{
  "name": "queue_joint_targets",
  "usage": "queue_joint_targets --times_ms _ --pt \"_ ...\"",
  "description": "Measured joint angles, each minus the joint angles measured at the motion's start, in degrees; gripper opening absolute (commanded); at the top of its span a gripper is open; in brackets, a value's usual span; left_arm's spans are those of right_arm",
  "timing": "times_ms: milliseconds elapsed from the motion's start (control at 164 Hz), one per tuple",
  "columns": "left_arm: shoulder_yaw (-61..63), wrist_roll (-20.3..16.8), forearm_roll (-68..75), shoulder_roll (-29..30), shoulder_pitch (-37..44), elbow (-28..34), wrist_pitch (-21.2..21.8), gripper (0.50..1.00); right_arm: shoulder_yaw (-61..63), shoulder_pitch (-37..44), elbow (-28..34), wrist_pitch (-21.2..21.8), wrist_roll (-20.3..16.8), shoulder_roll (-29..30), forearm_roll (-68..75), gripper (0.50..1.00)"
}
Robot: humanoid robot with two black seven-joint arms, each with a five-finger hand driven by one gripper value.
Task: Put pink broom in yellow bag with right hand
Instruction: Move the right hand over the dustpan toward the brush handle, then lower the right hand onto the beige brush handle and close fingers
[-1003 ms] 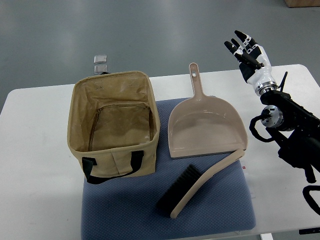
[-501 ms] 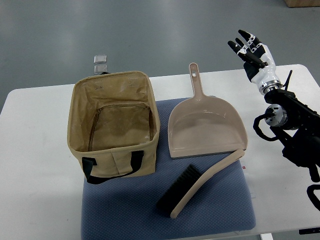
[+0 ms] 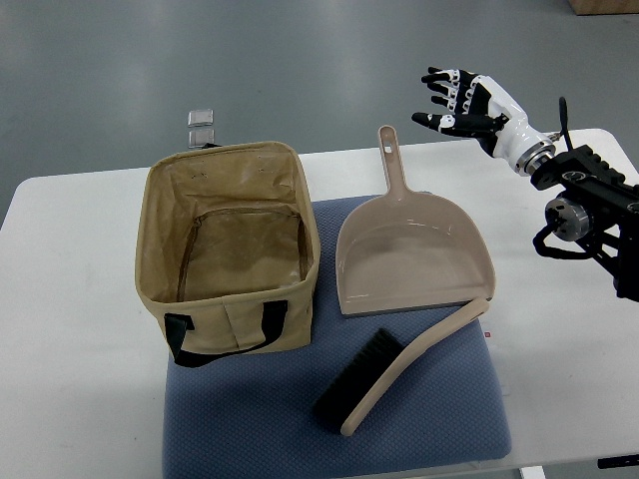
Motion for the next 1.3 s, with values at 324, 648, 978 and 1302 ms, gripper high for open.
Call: queue_joint_targets --times_ms 324,648,978,1302 --pt "0.00 0.00 0.00 0.00 -0.01 0.00 0.00 1.000 -3.39 1.41 14.96 2.49 0.56 -8.37 -29.04 0.930" --pt "-0.02 -0.01 -0.01 0.00 -0.01 0.00 0.00 1.000 -3.53 1.41 24.90 7.52 0.53 -13.64 -50.21 0.930" --pt "-0.02 -0.01 -0.01 0.00 -0.01 0.00 0.00 1.000 -6.84 1.17 29.42 7.63 0.51 -16.26 -62.42 0.930" --pt "-0.02 -0.01 -0.01 0.00 0.00 -0.04 0.02 1.000 -7.67 -0.87 33.39 6.74 0.13 -19.72 -69.66 0.930"
